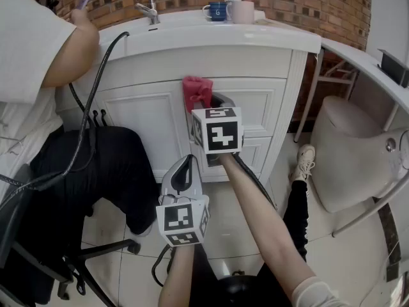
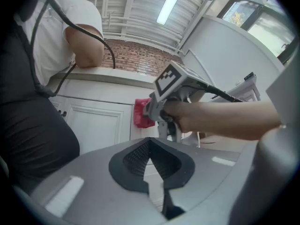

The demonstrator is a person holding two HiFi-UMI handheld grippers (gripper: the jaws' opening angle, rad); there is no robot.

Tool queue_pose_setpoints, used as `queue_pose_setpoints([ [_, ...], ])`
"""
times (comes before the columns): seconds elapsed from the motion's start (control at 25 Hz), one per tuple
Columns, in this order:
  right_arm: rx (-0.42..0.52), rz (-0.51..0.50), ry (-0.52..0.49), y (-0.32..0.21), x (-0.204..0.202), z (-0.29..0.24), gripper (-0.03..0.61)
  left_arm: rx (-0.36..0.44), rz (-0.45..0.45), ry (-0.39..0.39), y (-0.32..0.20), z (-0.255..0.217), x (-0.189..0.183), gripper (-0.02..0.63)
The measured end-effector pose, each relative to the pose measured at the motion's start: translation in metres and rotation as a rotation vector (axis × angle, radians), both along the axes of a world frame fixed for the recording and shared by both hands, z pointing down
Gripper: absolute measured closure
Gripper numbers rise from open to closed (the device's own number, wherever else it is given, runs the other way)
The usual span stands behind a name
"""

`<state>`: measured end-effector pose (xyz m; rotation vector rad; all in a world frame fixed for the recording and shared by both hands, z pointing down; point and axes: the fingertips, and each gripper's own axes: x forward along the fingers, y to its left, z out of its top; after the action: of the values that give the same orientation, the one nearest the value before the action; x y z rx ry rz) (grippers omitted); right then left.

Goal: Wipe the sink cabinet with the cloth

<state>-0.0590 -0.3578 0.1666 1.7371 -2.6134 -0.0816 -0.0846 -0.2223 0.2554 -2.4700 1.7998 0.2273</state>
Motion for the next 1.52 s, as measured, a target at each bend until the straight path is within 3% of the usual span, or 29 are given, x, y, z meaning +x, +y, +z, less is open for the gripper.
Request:
queue_pose_setpoints([
  [0.16, 0.022, 0.119, -0.038, 0.002, 0.089, -0.01, 0.515, -0.011, -0.001, -0.002, -0.003, 0.008, 0.001, 0.6],
  [0.36, 0.014, 0.381, -0.082, 0.006, 0.237, -0.007, 0.515, -0.024, 0.0, 0.009, -0.009, 0.016, 0.004, 0.6],
  [0.48, -0.008, 0.48, -0.084, 0.013, 0.285, -0.003, 0.517, -0.019, -0.006, 0.023, -0.01, 0.015, 0.004, 0.6],
  [0.56, -0.001, 0.429, -0.153, 0.028, 0.273, -0.002, 0.517, -0.016, -0.021, 0.03, -0.012, 0.014, -0.001, 0.6],
  [0.68, 0.052, 0.167, -0.216, 0.047, 0.169, -0.001, 0.517, -0.03, -0.069, 0.035, -0.015, 0.023, -0.019, 0.6],
  [0.88, -0.028, -0.136, -0.076, 0.041, -0.007, 0.047, 0.517, -0.071, -0.131, -0.008, 0.004, 0.042, -0.061, 0.6],
  [1.0, -0.071, -0.178, 0.052, 0.03, -0.052, 0.079, 0.517, -0.092, -0.181, 0.004, 0.011, 0.046, -0.087, 0.6],
  [1.08, -0.088, -0.127, 0.086, 0.022, -0.04, 0.093, 0.516, -0.094, -0.192, 0.01, 0.013, 0.048, -0.091, 0.6],
  [1.16, -0.103, -0.073, 0.044, 0.018, -0.007, 0.096, 0.517, -0.089, -0.179, 0.006, 0.011, 0.048, -0.083, 0.6],
  [1.52, -0.088, 0.275, -0.114, 0.007, 0.201, 0.09, 0.517, -0.092, -0.118, 0.015, 0.004, 0.055, -0.044, 0.6],
])
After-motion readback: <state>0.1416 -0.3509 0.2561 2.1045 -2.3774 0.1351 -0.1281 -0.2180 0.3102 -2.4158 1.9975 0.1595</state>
